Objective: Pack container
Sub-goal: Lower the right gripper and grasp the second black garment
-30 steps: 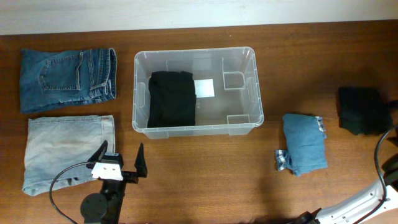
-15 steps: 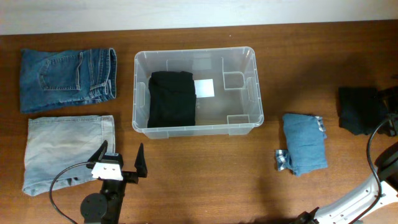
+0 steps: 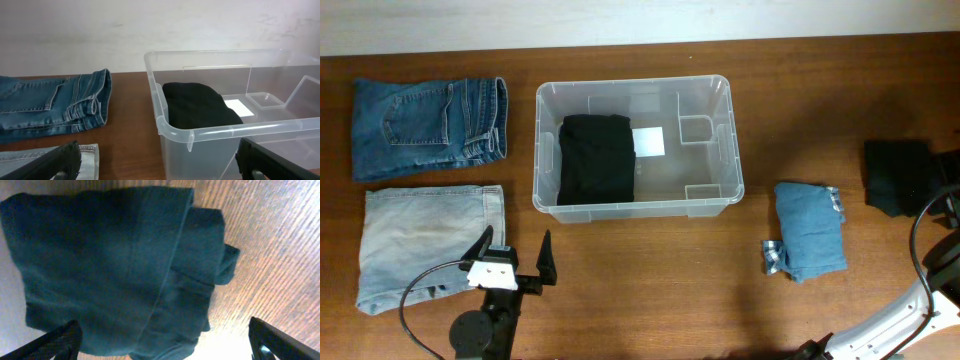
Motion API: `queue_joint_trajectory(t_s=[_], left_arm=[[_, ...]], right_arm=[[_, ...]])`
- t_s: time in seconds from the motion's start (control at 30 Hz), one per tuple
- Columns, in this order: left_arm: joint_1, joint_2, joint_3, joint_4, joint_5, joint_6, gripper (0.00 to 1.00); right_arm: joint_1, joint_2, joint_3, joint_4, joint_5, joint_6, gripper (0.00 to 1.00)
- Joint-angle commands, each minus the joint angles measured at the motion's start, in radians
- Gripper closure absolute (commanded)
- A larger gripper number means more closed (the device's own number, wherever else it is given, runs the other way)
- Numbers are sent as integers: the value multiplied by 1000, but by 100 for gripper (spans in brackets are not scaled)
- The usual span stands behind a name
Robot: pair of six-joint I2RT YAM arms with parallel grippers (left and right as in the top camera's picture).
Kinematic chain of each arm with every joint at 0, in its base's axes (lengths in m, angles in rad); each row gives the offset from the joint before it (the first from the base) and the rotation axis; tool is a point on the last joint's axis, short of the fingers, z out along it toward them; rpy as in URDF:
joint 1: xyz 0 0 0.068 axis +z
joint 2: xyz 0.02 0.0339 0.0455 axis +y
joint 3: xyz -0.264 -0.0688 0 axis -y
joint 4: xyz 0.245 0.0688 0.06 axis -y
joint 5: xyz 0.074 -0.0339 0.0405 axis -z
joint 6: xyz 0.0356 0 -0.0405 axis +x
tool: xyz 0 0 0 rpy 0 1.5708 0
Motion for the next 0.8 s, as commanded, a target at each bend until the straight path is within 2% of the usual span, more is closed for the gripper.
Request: queue_joint_trajectory(t_s=[0.0, 0.33, 0.77], left_arm=[[6, -8, -6, -2, -4, 15, 1], [6, -8, -6, -2, -4, 15, 1], [6, -8, -6, -2, -4, 15, 1]], right_arm=[[-1, 19, -28, 16, 42, 6, 1], [-1, 19, -190, 200, -49, -40, 1], [15, 19, -201, 270, -64, -40, 1]])
